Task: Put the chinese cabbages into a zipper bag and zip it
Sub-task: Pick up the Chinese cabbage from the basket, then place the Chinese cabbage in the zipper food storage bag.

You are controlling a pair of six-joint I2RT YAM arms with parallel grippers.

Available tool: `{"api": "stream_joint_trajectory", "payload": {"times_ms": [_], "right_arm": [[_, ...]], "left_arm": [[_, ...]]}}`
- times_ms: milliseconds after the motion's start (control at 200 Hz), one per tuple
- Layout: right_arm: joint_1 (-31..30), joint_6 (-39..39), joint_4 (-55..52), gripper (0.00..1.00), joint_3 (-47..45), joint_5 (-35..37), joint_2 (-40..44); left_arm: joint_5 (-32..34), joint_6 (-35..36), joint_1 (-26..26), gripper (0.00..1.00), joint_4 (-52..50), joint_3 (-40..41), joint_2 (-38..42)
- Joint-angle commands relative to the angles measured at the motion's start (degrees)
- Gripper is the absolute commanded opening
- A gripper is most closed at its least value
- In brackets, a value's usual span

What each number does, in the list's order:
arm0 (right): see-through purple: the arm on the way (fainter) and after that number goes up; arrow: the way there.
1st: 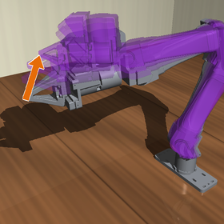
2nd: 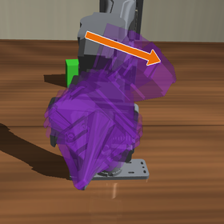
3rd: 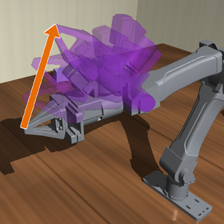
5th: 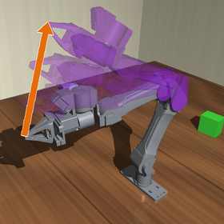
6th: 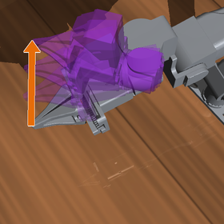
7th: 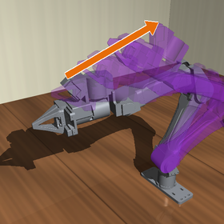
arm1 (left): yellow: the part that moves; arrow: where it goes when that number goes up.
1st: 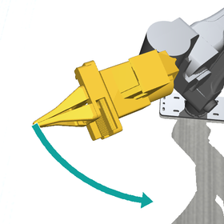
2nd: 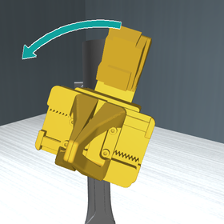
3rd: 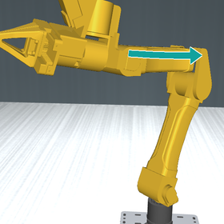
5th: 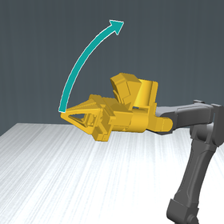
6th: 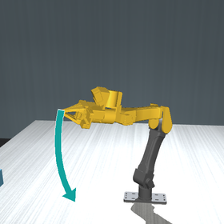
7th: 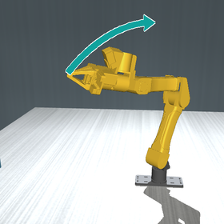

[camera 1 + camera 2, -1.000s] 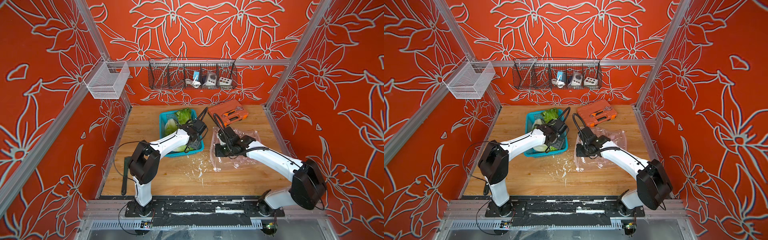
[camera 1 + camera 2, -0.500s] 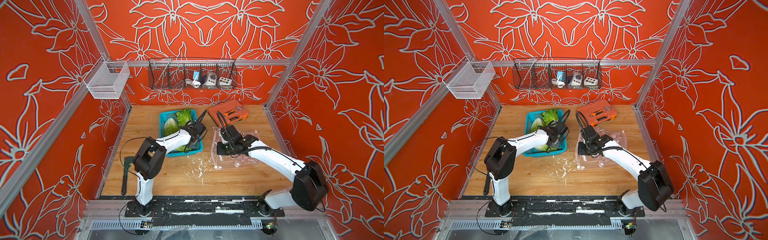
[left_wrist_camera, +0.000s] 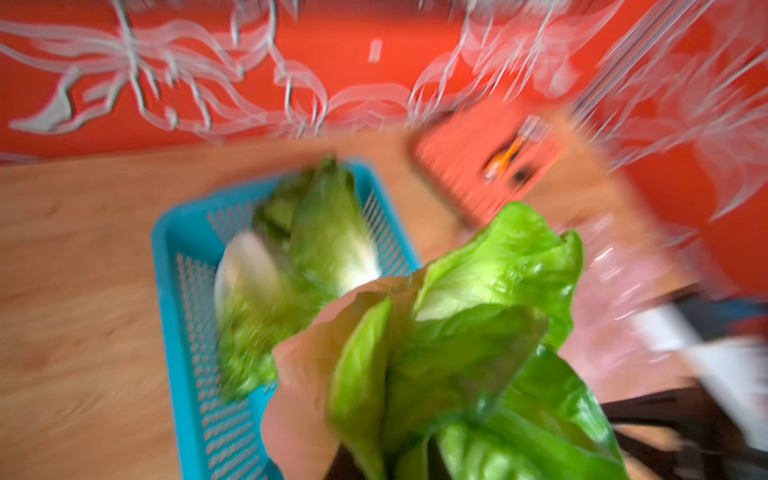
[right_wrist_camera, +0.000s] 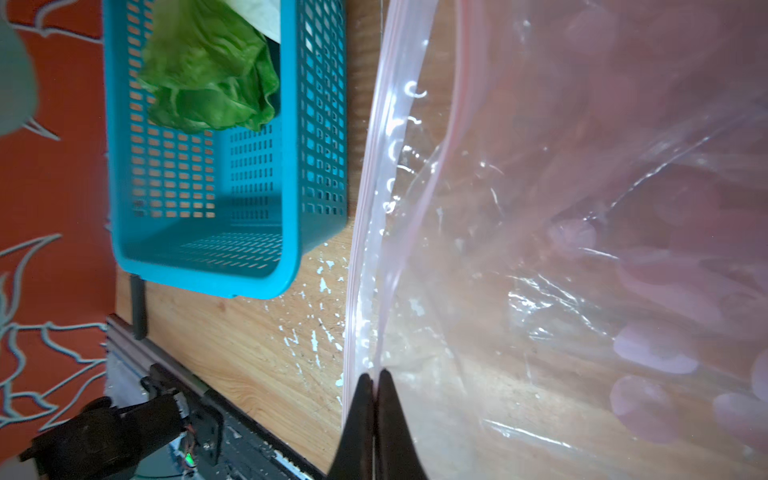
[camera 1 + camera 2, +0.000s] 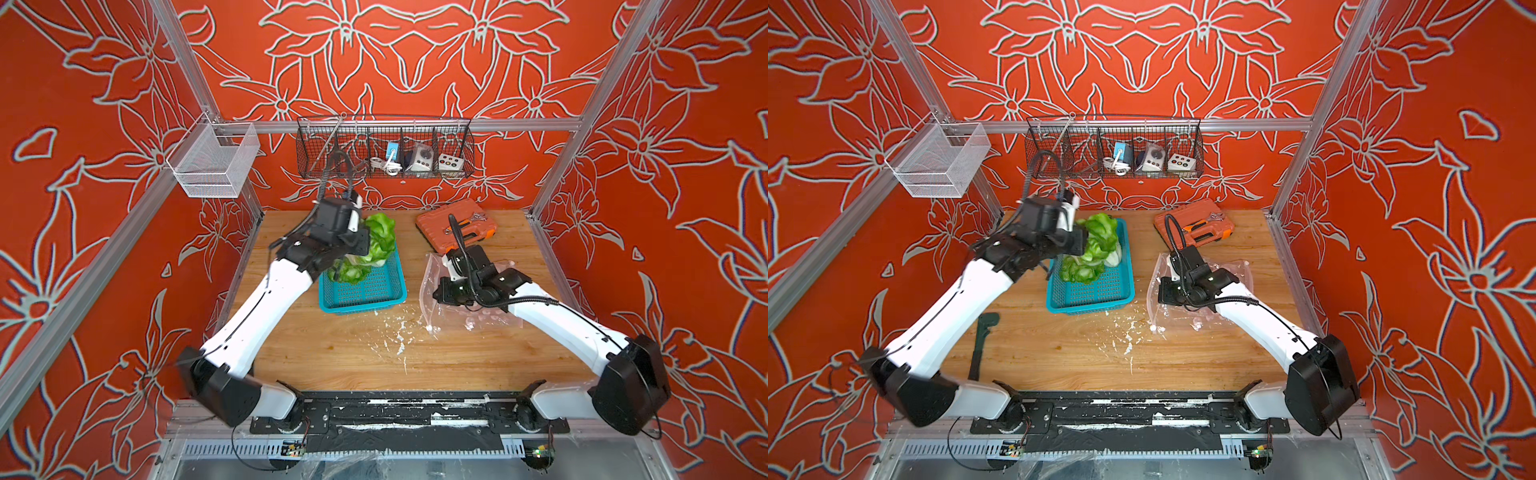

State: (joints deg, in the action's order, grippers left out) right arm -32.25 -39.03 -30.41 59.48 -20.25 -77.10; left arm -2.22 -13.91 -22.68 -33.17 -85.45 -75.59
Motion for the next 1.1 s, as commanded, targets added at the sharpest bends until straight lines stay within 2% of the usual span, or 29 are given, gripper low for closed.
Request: {"api": "stream_joint_trajectory", "payload": {"times_ms": [0, 55, 150, 235, 340, 520, 656, 881, 1096], "right_arm": [[1.71, -3.87, 3.96, 0.00, 0.61, -7.93, 0.93], [2.48, -5.49, 4.87, 0.00, 0.85, -10.42, 0.98], [3.39, -7.50, 6.24, 0.00, 1.04, -13.49, 1.39], [4.36, -8.92, 7.13, 0.00, 0.94, -15.51, 2.16], [5.87, -11.62, 9.72, 0.00, -0.37, -19.21, 2.91], [7.65, -17.11, 15.97, 0.00, -2.33, -24.19, 4.72], [7.97, -18.72, 18.68, 0.00, -2.09, -25.64, 5.77], [8.52, -19.28, 23.34, 0.00, -1.84, -28.61, 6.85], [8.72, -15.85, 21.97, 0.00, -0.16, -30.94, 6.37]], "left_arm": [[-20.57, -13.03, 0.52, 0.00, 16.55, 6.14, 5.08], [-28.10, -21.75, 0.52, 0.00, 28.31, 11.61, 7.43], [-34.46, -40.61, 0.53, 0.00, 53.57, 24.00, 10.77], [-35.50, -54.42, 0.53, 0.00, 71.23, 31.96, 11.19], [-33.33, -63.69, 0.22, 0.00, 83.23, 38.61, 10.93], [-30.34, -65.30, 0.18, 0.00, 86.06, 43.18, 11.93], [-31.24, -69.22, 0.09, 0.00, 91.60, 45.76, 9.62], [-32.43, -65.55, 1.09, 0.00, 87.30, 46.77, 8.54], [-33.90, -61.76, 3.96, 0.00, 83.70, 46.53, 7.08]]}}
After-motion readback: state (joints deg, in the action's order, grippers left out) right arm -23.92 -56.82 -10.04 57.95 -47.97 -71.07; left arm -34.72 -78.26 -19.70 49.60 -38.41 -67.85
